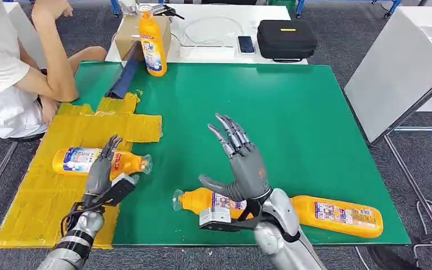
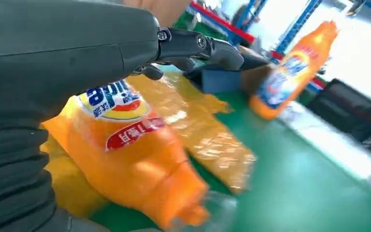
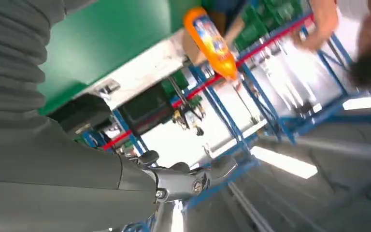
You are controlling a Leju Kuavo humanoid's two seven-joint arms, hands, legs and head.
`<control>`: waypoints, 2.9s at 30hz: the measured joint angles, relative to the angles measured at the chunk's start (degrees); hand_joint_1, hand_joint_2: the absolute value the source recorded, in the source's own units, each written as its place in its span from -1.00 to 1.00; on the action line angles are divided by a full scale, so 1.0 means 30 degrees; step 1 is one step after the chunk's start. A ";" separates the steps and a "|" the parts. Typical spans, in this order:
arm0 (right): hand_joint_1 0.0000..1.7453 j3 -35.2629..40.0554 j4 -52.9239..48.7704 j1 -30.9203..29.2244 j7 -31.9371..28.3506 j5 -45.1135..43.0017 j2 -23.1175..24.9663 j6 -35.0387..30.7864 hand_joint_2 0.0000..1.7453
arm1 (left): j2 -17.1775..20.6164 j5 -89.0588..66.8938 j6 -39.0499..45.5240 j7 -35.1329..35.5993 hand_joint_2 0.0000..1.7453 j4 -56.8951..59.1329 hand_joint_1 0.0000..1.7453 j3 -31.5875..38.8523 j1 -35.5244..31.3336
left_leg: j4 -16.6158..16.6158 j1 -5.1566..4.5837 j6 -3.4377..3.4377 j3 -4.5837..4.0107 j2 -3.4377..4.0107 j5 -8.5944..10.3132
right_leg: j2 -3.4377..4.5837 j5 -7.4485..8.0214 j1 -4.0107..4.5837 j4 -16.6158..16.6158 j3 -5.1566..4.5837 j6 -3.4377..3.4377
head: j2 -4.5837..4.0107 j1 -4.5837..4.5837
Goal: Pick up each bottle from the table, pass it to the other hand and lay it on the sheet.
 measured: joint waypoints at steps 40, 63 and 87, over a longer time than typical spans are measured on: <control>-1.00 0.2193 0.5054 0.0646 0.2191 0.4209 -0.2914 0.3612 1.00 | -0.2098 1.0713 -1.0806 -0.0254 1.00 -1.2590 -1.00 0.2936 0.3814 | -0.0001 0.0003 -0.0020 -0.0038 -0.0003 -0.0022 | -0.0002 -0.0010 0.0008 -0.0007 -0.0047 -0.0004 | 0.0000 -0.0007; -1.00 0.1465 0.6986 0.0298 0.4974 0.7466 -0.2542 0.2519 1.00 | -0.2287 1.0997 -1.1243 -0.0124 1.00 -1.2633 -1.00 0.3366 0.3937 | -0.0002 0.0004 -0.0003 -0.0018 -0.0007 -0.0009 | -0.0004 -0.0011 0.0006 -0.0008 -0.0049 -0.0007 | 0.0000 -0.0007; 0.72 0.0430 0.9273 -0.0736 0.8007 1.0994 -0.2076 0.3109 1.00 | -0.2710 1.1077 -1.1564 0.0256 1.00 -1.2641 -1.00 0.3679 0.4286 | -0.0003 0.0002 0.0014 0.0061 -0.0001 0.0004 | -0.0004 -0.0002 -0.0001 -0.0011 0.0010 -0.0016 | 0.0000 -0.0007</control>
